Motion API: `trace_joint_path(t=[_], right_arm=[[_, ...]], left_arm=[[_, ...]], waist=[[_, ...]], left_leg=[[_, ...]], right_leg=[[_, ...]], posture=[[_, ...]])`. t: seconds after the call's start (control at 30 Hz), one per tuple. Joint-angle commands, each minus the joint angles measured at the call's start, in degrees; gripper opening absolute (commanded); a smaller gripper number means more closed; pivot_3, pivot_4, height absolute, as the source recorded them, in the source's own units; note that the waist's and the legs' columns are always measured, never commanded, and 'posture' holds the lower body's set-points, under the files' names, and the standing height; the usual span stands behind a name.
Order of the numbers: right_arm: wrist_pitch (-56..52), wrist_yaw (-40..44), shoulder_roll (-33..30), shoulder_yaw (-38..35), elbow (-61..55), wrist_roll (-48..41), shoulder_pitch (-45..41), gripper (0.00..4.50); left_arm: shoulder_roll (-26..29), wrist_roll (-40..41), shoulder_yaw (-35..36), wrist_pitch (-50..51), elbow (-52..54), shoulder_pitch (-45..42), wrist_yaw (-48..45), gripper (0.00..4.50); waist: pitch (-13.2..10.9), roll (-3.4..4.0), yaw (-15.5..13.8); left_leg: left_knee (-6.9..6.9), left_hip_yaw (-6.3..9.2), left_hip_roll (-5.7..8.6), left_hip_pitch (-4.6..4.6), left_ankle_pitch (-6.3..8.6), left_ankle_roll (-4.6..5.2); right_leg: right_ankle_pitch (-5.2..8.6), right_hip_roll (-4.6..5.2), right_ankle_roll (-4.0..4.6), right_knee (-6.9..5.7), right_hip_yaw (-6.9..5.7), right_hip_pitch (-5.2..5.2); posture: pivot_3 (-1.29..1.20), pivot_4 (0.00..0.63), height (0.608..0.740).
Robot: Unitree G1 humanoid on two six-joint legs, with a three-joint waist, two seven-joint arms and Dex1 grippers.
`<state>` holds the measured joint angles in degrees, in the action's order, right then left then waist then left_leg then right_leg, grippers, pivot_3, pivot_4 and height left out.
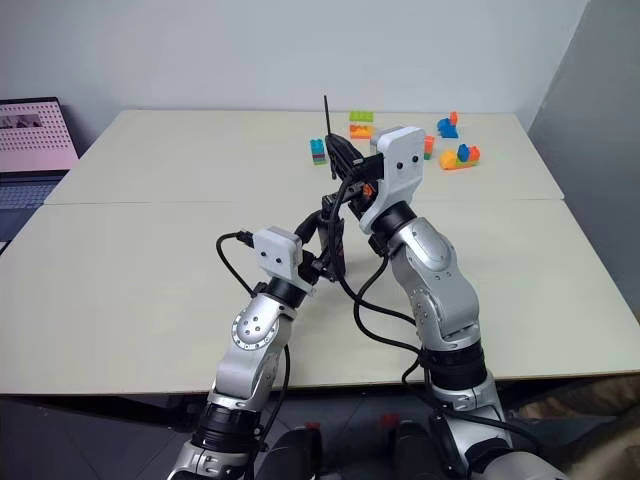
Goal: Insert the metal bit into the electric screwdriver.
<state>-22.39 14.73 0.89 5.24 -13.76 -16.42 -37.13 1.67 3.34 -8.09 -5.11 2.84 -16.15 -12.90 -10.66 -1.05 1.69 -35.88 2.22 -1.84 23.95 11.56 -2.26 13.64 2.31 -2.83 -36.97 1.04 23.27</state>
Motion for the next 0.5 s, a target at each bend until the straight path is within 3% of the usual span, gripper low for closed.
trace_joint_path(t=[0.03, 0.5], right_arm=[[0.8, -0.4, 0.0, 1.6, -3.9, 1.0, 0.6, 0.00], [3.8, -3.5, 1.6, 5.3, -5.6, 5.7, 5.1, 0.00]], left_arm=[[-0.1, -0.9, 0.2, 2.0, -0.4, 0.1, 1.0, 1.64], [0.1, -1.2, 0.2, 3.0, -0.6, -0.2, 1.6, 1.64]], waist=[[0.0, 0.00, 0.0], [0.0, 0.00, 0.1]], left_leg=[[0.00, 0.00, 0.00, 0.00, 0.00, 0.00], [0.01, 0.02, 0.00, 0.00, 0.00, 0.00]], right_leg=[[0.00, 0.00, 0.00, 0.00, 0.00, 0.00], [0.01, 0.00, 0.01, 0.01, -0.02, 0.00]], posture=[[0.00, 0.150, 0.740], [0.00, 0.150, 0.740]])
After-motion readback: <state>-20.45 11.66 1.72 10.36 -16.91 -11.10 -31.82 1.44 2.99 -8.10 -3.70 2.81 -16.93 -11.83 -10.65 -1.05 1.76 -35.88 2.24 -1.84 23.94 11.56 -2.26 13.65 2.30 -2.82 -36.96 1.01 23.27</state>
